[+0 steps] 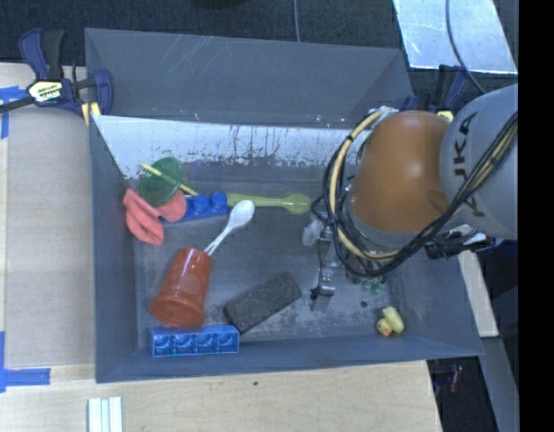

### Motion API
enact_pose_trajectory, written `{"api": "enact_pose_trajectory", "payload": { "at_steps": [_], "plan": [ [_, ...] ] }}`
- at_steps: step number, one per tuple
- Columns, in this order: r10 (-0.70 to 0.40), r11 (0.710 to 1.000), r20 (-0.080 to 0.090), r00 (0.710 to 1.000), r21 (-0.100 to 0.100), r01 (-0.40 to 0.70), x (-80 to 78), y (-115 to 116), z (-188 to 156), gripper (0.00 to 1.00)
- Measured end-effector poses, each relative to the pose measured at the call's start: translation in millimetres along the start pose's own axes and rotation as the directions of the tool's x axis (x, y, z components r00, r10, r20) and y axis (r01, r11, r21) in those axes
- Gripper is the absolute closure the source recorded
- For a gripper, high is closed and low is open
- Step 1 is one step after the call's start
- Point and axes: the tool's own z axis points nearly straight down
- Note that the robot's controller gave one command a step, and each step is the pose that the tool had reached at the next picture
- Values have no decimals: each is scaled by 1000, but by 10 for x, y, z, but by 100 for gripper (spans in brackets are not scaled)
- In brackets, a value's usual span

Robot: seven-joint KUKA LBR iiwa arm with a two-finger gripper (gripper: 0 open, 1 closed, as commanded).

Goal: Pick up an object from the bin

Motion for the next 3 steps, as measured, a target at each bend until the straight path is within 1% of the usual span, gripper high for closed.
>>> {"api": "enact_pose_trajectory", "payload": {
  "at_steps": [1,2,3],
  "plan": [
    [27,1000,5,1000,1,-27,37,-27,374,0],
    [-25,1000,7,1000,-2,25,213,407,655,0],
    [-7,1000,5,1000,2,7,-61,610,677,0]
  ]
}}
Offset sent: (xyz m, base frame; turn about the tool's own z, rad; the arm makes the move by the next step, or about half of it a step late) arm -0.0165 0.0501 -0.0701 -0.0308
